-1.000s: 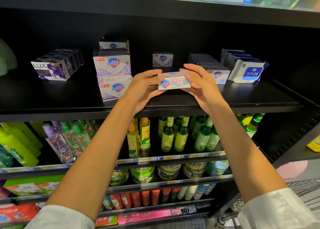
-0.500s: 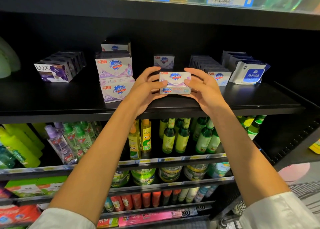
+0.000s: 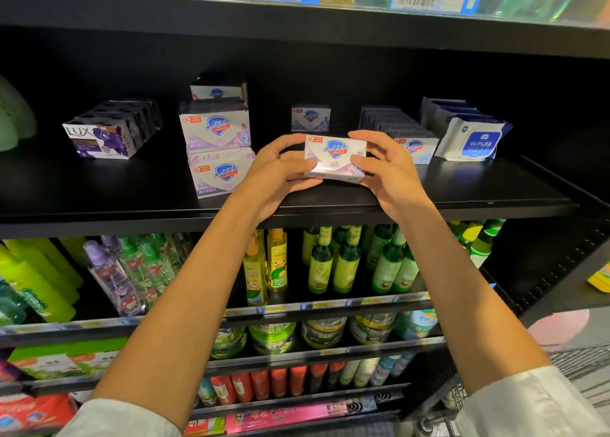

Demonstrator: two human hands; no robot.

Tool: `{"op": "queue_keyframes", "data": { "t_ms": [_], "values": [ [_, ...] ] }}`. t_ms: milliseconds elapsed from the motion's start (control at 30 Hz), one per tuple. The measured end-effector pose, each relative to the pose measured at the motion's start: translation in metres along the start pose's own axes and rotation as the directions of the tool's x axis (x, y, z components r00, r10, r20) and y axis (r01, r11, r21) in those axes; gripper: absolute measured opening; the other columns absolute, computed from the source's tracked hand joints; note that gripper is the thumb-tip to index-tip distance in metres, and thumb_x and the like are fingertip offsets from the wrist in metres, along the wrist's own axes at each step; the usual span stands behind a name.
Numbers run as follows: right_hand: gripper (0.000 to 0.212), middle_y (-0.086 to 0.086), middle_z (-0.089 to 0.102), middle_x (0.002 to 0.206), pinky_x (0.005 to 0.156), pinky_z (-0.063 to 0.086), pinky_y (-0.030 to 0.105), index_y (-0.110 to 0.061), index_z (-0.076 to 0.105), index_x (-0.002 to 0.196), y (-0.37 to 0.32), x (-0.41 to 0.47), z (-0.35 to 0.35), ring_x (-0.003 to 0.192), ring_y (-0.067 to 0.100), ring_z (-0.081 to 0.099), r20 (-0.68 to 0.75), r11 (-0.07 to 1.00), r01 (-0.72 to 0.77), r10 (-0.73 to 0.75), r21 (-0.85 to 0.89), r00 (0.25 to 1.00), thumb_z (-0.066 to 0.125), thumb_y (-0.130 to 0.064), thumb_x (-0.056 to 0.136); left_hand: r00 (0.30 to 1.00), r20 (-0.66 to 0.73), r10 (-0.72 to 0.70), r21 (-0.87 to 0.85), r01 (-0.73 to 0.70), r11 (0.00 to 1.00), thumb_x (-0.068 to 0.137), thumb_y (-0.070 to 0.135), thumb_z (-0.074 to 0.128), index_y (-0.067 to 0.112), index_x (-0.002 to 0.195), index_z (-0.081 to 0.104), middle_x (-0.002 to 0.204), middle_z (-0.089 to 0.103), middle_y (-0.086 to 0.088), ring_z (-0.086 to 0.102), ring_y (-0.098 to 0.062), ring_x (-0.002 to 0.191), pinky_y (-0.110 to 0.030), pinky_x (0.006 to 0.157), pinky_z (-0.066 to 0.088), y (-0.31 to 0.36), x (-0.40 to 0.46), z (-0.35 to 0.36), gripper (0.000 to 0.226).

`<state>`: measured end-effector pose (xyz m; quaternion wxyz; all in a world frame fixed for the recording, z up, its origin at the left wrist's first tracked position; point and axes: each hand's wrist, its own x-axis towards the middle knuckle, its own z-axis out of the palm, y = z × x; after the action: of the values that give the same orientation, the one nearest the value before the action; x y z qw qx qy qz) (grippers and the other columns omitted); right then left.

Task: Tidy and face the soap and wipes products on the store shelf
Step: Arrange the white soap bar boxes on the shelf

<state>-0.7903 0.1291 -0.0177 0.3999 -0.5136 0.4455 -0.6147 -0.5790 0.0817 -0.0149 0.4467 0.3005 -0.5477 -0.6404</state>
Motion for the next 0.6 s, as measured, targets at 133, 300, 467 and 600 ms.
{"op": "queue_keyframes", "data": {
  "t_ms": [133, 300, 467, 600],
  "values": [
    [0.037, 0.013, 0.065, 0.135, 0.097, 0.059, 0.055, -0.008, 0.064, 0.131, 0.0006, -0.0007, -0.0011, 0.128, 0.026, 0.064, 0.018, 0.998, 0.051, -0.051, -0.023, 0.999, 0.066, 0.005, 0.097, 1.000, 0.018, 0.011, 0.040, -0.012, 0.999, 0.091, -0.001, 0.076, 0.015, 0.140, 0.057, 0.122, 0.074, -0.016, 0.074, -0.029, 0.112, -0.049, 0.092, 0.062, 0.0004, -0.0011, 0.0012, 0.055],
    [0.035, 0.009, 0.066, 0.133, 0.096, 0.060, 0.054, -0.010, 0.066, 0.128, 0.0004, -0.0022, 0.0015, 0.126, 0.022, 0.066, 0.012, 0.997, 0.046, -0.046, -0.061, 0.999, 0.066, 0.005, 0.097, 1.000, 0.009, 0.016, 0.069, -0.017, 0.998, 0.092, -0.005, 0.073, 0.014, 0.139, 0.057, 0.124, 0.073, -0.016, 0.072, -0.029, 0.116, -0.051, 0.093, 0.062, -0.0001, -0.0019, 0.0018, 0.054],
    [0.039, 0.010, 0.070, 0.130, 0.092, 0.062, 0.048, -0.009, 0.062, 0.134, -0.0016, -0.0020, 0.0037, 0.123, 0.023, 0.068, 0.035, 0.998, 0.004, -0.002, -0.057, 0.999, 0.069, -0.001, 0.097, 0.998, -0.040, 0.057, 0.090, -0.053, 0.995, 0.091, -0.006, 0.073, 0.016, 0.138, 0.058, 0.124, 0.073, -0.015, 0.072, -0.027, 0.117, -0.051, 0.091, 0.063, -0.0002, -0.0044, 0.0023, 0.053],
    [0.039, 0.011, 0.075, 0.124, 0.091, 0.063, 0.049, -0.008, 0.062, 0.134, -0.0037, -0.0024, 0.0037, 0.120, 0.025, 0.071, 0.029, 0.998, -0.025, 0.026, -0.052, 0.999, 0.069, -0.002, 0.097, 0.996, -0.039, 0.078, 0.116, -0.073, 0.990, 0.091, -0.003, 0.074, 0.017, 0.138, 0.057, 0.123, 0.073, -0.014, 0.073, -0.024, 0.114, -0.050, 0.090, 0.063, 0.0008, -0.0067, 0.0022, 0.054]
  ]
}}
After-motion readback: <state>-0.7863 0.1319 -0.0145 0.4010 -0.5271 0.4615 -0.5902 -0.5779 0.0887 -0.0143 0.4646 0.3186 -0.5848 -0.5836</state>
